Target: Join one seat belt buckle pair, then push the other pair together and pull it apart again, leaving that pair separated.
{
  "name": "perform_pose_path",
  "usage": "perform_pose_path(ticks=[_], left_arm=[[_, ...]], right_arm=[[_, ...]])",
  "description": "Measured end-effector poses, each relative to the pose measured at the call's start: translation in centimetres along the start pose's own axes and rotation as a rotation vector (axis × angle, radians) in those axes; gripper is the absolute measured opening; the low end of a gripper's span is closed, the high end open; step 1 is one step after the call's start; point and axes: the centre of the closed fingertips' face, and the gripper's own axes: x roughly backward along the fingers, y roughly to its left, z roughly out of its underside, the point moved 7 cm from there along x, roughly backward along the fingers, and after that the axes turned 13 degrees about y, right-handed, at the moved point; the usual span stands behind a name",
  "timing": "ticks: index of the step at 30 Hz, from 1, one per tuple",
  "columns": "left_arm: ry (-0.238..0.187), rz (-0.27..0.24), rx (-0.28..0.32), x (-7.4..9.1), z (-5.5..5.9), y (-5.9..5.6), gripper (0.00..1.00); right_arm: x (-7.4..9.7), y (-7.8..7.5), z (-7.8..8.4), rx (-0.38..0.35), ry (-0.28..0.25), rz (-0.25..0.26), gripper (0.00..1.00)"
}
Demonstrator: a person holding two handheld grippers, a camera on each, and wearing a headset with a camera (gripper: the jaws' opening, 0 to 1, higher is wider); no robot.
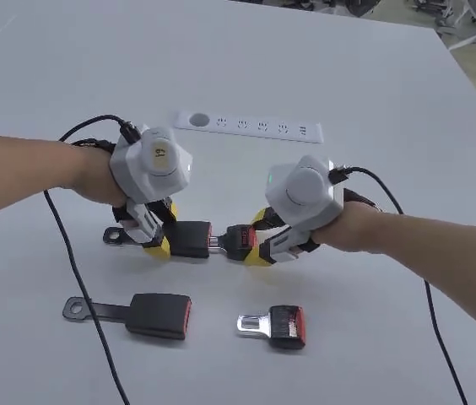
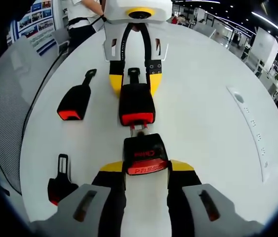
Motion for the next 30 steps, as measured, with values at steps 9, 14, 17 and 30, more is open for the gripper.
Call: perform_pose_path(ticks=[9,14,17,30], left_arm=[[-0.010,0.003,-0.005,0.0,0.0,0.1,0.30],[-0.010,0.002,-0.009,0.0,-0.1,0.1,0.30],[-0.010,0.000,-0.010,-0.1,-0.1,0.1,0.30],[-0.016,-0.011,-0.002,-0.1,-0.2,0.1,0.29]], right_arm=[[-0.1,0.1,-0.2,-0.006,-0.002,0.003,0.29],[-0.2,0.1,-0.4,-0.016,-0.012,0.003,0.28],[-0.4,0.4,-0.8,-0.021,-0.017,0.004,0.28],[-0.8,0.8,-1.4,-0.065,-0.023,0.007,0.28]])
